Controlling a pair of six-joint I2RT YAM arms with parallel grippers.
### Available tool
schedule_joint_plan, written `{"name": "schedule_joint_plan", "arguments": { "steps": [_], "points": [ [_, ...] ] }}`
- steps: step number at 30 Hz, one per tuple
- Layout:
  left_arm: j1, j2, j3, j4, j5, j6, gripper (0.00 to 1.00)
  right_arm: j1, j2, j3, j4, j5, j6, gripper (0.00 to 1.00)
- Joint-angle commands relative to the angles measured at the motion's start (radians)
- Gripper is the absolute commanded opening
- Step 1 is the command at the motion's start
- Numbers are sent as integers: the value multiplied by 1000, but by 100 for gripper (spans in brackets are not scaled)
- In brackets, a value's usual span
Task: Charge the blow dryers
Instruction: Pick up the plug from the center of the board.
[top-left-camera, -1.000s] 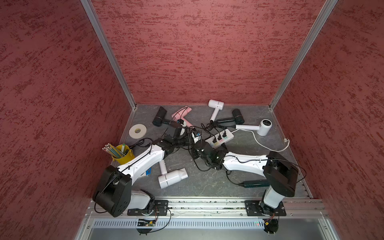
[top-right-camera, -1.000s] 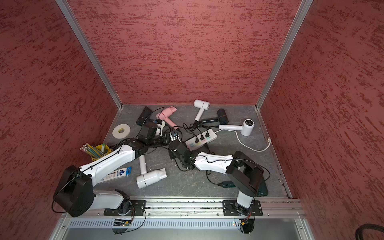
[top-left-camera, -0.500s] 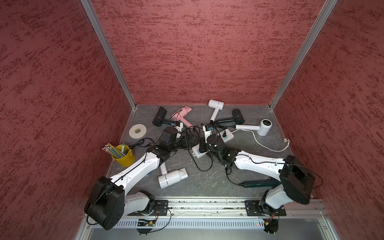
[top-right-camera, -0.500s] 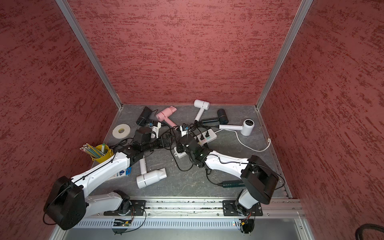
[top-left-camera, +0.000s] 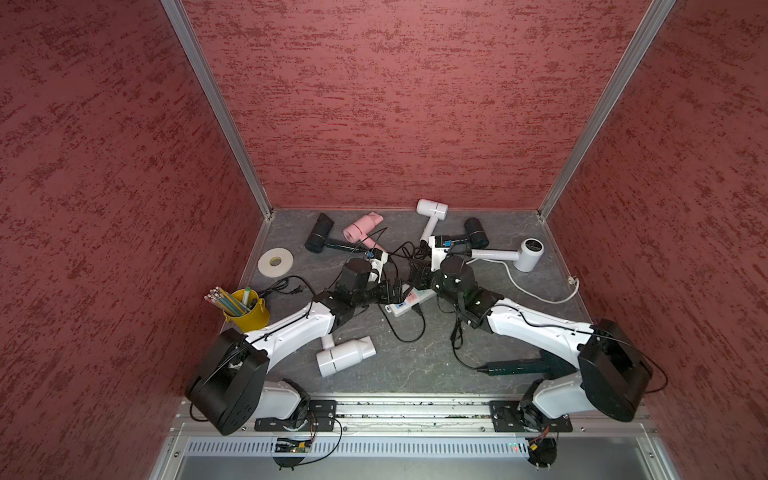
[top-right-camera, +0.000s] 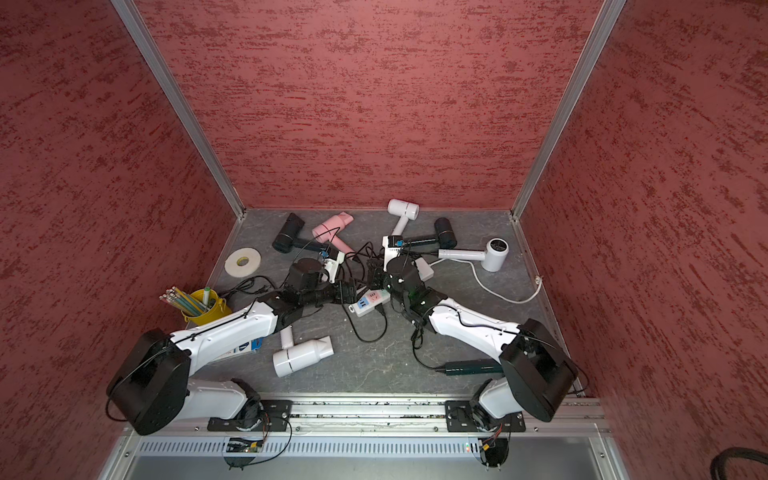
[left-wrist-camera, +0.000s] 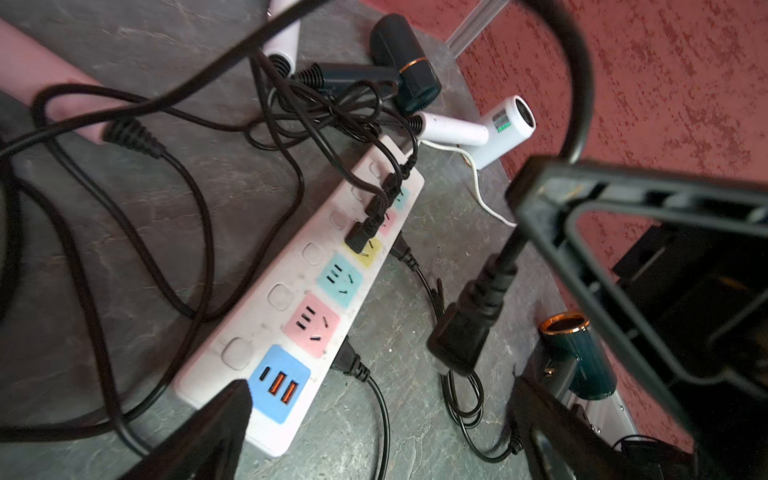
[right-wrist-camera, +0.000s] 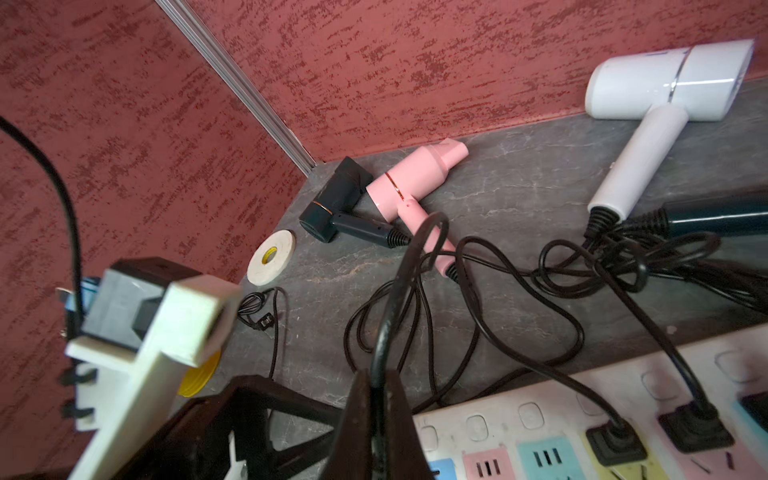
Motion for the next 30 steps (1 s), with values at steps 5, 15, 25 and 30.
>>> {"name": "schedule_joint_plan", "arguments": {
  "steps": [5,15,25,30],
  "points": [
    [-6,71,34,84,83,24,83,-58,-64,-47,129,-136,81,0],
    [-12,82,10,168,143,19,72,-90,-92,-123,232,-239,177,0],
    [-13,83,10,176,157,23,47,-104,-83,-148,294,-284,242,0],
    [-12,78,8,179,163,23,36,-111,-75,-161,321,-303,267,0]
  ]
}}
